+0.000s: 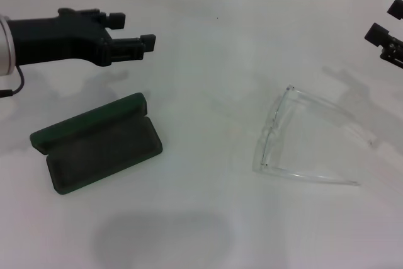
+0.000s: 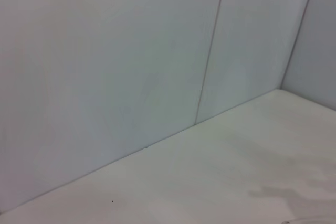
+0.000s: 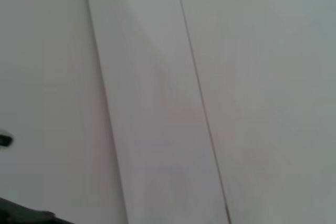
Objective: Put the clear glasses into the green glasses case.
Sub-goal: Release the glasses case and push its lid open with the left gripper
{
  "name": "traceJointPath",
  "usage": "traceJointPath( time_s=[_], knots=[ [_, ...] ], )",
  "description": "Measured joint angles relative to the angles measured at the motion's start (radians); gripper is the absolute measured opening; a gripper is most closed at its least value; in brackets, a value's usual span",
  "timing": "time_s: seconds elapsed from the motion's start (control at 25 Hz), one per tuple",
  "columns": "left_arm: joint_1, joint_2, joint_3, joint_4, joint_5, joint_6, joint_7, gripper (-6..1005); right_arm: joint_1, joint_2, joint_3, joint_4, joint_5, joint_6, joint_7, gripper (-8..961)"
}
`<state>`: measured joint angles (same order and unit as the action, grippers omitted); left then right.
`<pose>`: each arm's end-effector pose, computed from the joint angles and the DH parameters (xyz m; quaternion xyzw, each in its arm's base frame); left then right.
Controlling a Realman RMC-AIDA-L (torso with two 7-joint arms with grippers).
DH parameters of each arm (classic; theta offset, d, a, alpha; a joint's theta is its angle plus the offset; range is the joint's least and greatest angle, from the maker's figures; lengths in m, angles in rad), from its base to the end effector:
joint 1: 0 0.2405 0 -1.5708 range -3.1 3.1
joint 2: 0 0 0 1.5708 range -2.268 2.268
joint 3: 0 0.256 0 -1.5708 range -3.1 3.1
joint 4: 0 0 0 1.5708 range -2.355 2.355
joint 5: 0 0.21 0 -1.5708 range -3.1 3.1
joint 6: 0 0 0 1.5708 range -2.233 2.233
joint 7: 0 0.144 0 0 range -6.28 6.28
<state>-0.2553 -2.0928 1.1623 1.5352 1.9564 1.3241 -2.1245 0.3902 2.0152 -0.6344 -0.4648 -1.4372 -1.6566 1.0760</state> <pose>-0.1860 0.3323 0.0631 -0.9204 -0.2520 -0.1678 0.2474 0.2871 0.3096 0.0589 -0.8235 0.1664 0.4504 0.3022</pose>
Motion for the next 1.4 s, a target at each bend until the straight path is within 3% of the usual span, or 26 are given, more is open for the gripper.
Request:
traceJointPath(
  time_s=[0.32,0.44,0.68,0.8,1.0,1.4],
  knots=[
    [0.051,0.001,0.017,0.113,0.01,0.01,-0.021,723,0.002,-0.001,-0.001,0.011,-0.005,0.035,-0.011,856],
    [0.053,0.003,0.058,0.195,0.154,0.028,-0.14,722,0.005,-0.002,-0.006,0.011,-0.005,0.042,-0.011,855],
    [-0.035,0.007,0.149,0.286,0.49,0.207,-0.317,716,0.01,-0.002,-0.015,0.011,-0.007,0.064,-0.011,855],
    [-0.075,0.007,0.193,0.287,0.594,0.26,-0.362,706,0.011,-0.001,-0.016,0.014,-0.009,0.068,-0.011,855],
    [-0.098,0.007,0.223,0.27,0.637,0.295,-0.372,688,0.011,-0.001,-0.016,0.021,-0.01,0.069,-0.012,855],
    [-0.206,0.007,0.234,0.088,0.755,0.297,-0.361,654,0.023,-0.002,-0.016,0.044,-0.009,0.078,-0.024,856]
  ],
)
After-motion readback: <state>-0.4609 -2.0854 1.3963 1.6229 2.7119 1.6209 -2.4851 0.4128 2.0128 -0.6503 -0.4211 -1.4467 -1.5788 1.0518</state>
